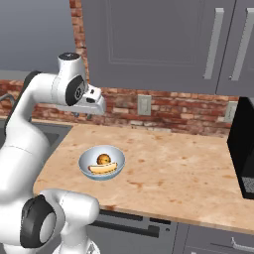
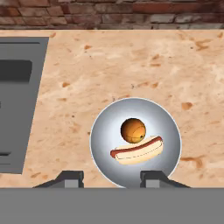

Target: Dump the hot dog and orange from the bowl so the bowl can be washed. Place the bowl in the sink after clearing the leftovers.

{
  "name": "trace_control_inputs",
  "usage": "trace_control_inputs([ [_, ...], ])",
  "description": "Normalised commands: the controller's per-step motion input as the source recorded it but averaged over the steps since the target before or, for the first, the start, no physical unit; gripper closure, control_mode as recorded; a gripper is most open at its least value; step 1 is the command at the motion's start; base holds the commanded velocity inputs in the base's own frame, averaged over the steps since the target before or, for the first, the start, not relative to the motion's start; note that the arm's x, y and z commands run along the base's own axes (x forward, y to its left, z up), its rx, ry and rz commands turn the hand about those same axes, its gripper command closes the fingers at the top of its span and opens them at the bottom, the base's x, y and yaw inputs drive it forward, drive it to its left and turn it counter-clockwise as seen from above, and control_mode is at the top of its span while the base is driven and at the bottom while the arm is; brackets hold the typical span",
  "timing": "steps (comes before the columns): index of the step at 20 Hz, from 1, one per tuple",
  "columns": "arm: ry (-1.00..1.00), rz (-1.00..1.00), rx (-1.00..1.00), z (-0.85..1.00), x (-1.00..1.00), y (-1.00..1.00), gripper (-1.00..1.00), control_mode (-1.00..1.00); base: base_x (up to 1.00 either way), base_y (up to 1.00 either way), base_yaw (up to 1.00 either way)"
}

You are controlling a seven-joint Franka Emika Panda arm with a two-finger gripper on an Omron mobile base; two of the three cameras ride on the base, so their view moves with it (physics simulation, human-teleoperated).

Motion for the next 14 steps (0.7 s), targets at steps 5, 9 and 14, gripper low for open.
trace_control_inputs([
  [5,0.0,-0.08,0.09,-0.08,-0.39,-0.23,-1.0,-1.0,0.0,0.0,0.0],
  [9,0.0,-0.18,0.13,-0.46,-0.7,-0.52,-1.0,-1.0,0.0,0.0,0.0],
  [14,0.1,-0.19,0.11,-0.9,-0.48,-0.59,-1.0,-1.0,0.0,0.0,0.0],
])
